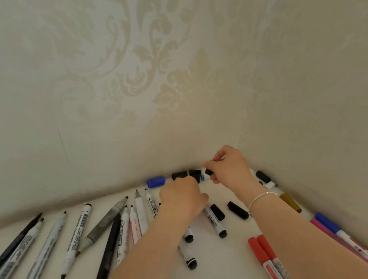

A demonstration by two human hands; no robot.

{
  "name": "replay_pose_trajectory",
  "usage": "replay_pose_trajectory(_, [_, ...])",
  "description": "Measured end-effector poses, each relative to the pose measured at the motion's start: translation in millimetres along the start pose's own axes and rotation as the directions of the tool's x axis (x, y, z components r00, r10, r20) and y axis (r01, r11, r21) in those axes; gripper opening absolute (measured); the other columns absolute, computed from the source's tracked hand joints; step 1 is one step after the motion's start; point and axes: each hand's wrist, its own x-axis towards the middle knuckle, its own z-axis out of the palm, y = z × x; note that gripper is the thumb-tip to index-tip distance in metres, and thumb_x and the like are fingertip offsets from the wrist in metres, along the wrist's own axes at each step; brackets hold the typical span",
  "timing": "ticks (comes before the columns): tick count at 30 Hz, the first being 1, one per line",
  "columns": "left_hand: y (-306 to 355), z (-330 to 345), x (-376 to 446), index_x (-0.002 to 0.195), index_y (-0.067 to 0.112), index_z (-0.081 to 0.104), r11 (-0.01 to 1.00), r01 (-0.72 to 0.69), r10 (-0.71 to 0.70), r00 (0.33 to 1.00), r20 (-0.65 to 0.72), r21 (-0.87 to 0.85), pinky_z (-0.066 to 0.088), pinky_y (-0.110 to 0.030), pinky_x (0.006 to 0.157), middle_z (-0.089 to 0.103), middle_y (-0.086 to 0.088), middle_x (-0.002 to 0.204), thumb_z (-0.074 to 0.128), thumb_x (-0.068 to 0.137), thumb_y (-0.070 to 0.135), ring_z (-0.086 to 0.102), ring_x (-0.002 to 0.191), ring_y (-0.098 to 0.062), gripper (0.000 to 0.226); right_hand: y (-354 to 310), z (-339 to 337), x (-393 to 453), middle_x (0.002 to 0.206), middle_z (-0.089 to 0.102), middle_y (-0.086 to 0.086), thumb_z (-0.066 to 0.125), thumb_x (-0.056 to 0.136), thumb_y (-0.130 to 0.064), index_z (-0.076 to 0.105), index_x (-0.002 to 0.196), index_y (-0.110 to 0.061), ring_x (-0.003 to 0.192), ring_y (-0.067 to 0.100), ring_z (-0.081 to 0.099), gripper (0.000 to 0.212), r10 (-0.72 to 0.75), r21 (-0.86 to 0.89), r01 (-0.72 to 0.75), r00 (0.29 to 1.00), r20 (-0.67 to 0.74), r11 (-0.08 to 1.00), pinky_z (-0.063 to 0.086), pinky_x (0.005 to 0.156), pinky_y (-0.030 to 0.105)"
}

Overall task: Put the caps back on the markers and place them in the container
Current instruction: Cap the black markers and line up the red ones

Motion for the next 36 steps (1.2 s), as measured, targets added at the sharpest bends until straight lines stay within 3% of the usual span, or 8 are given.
replay_pose_trajectory(4, [3, -1, -3, 0.104, 0.009, 0.057, 1.0, 0.002, -0.002, 1.0, -0.01, -0.022, 0.042, -0.029, 0.069, 0.064, -0.006, 0.103, 0.05, 0.092, 0.032, 0.063, 0.097, -0.024, 0.027, -1, -4, 0, 0.076, 0.058, 0.013, 0.064, 0.084, -0.006, 0.049, 0.082, -0.007, 0.057, 0.021, 0.055, 0.016, 0.032, 0.088, -0.029, 0.999, -0.035, 0.996, 0.056, 0.064, 0.04])
replay_pose_trajectory(7, [1, -7, -1, 0.082, 0.013, 0.057, 0.968, -0.001, -0.007, 1.0, -0.028, -0.252, 0.039, -0.028, 0.064, 0.062, -0.005, 0.082, 0.052, 0.088, 0.037, 0.062, 0.077, -0.023, 0.026, -5, -8, -1, 0.071, 0.058, 0.011, 0.065, 0.085, -0.007, 0.05, 0.087, -0.007, 0.054, 0.018, 0.054, 0.015, 0.049, 0.232, -0.034, 0.997, -0.062, 0.972, 0.054, 0.061, 0.034])
replay_pose_trajectory(9, [-1, -14, 3, 0.066, 0.017, 0.047, 0.871, -0.051, 0.029, 0.998, -0.052, -0.489, 0.039, -0.029, 0.061, 0.064, -0.007, 0.074, 0.052, 0.089, 0.038, 0.053, 0.063, -0.02, 0.032, -7, -10, 1, 0.074, 0.061, 0.013, 0.067, 0.085, -0.01, 0.051, 0.084, -0.007, 0.054, 0.018, 0.054, 0.016, 0.061, 0.309, -0.022, 0.991, -0.116, 0.951, 0.054, 0.065, 0.037])
replay_pose_trajectory(13, [3, -27, 1, 0.078, 0.015, 0.048, 0.595, -0.138, 0.127, 0.989, -0.077, -0.792, 0.049, -0.028, 0.063, 0.07, -0.002, 0.072, 0.05, 0.094, 0.03, 0.059, 0.054, -0.006, 0.022, -12, -16, 4, 0.086, 0.065, 0.014, 0.068, 0.085, -0.014, 0.055, 0.085, -0.01, 0.056, 0.016, 0.056, 0.013, 0.129, 0.486, -0.021, 0.974, -0.188, 0.874, 0.051, 0.06, 0.029])
replay_pose_trajectory(17, [5, -28, -2, 0.082, 0.013, 0.05, 0.599, -0.202, 0.119, 0.979, -0.163, -0.775, 0.035, -0.022, 0.05, 0.055, 0.007, 0.057, 0.046, 0.096, 0.035, 0.044, 0.037, 0.004, 0.026, -16, -20, 4, 0.088, 0.067, 0.012, 0.066, 0.087, -0.014, 0.056, 0.093, -0.008, 0.06, 0.017, 0.057, 0.012, 0.161, 0.63, -0.029, 0.975, -0.154, 0.776, 0.052, 0.06, 0.026])
replay_pose_trajectory(27, [-1, -32, 0, 0.085, 0.012, 0.052, 0.53, -0.236, 0.181, 0.97, -0.163, -0.815, 0.049, -0.036, 0.068, 0.055, 0.001, 0.06, 0.047, 0.094, 0.033, 0.055, 0.045, 0.0, 0.024, -22, -19, -1, 0.091, 0.072, 0.014, 0.068, 0.085, -0.014, 0.059, 0.091, -0.01, 0.075, 0.02, 0.063, 0.011, 0.092, 0.585, -0.047, 0.995, -0.048, 0.81, 0.051, 0.074, 0.03])
replay_pose_trajectory(30, [-2, -31, 3, 0.087, 0.015, 0.05, 0.497, -0.21, 0.172, 0.975, -0.142, -0.842, 0.052, -0.033, 0.057, 0.053, 0.0, 0.064, 0.045, 0.097, 0.03, 0.053, 0.044, -0.007, 0.018, -24, -19, -2, 0.095, 0.071, 0.015, 0.068, 0.085, -0.014, 0.059, 0.086, -0.013, 0.073, 0.02, 0.062, 0.009, 0.075, 0.548, -0.059, 0.997, -0.007, 0.834, 0.05, 0.067, 0.026])
replay_pose_trajectory(36, [2, -29, 0, 0.102, 0.018, 0.052, 0.474, -0.248, 0.177, 0.967, -0.184, -0.845, 0.029, -0.024, 0.045, 0.046, 0.0, 0.066, 0.042, 0.101, 0.04, 0.046, 0.035, 0.004, 0.025, -27, -23, -3, 0.088, 0.07, 0.012, 0.069, 0.083, -0.012, 0.06, 0.089, -0.009, 0.076, 0.02, 0.066, 0.011, 0.054, 0.53, -0.063, 0.998, 0.031, 0.846, 0.051, 0.07, 0.026])
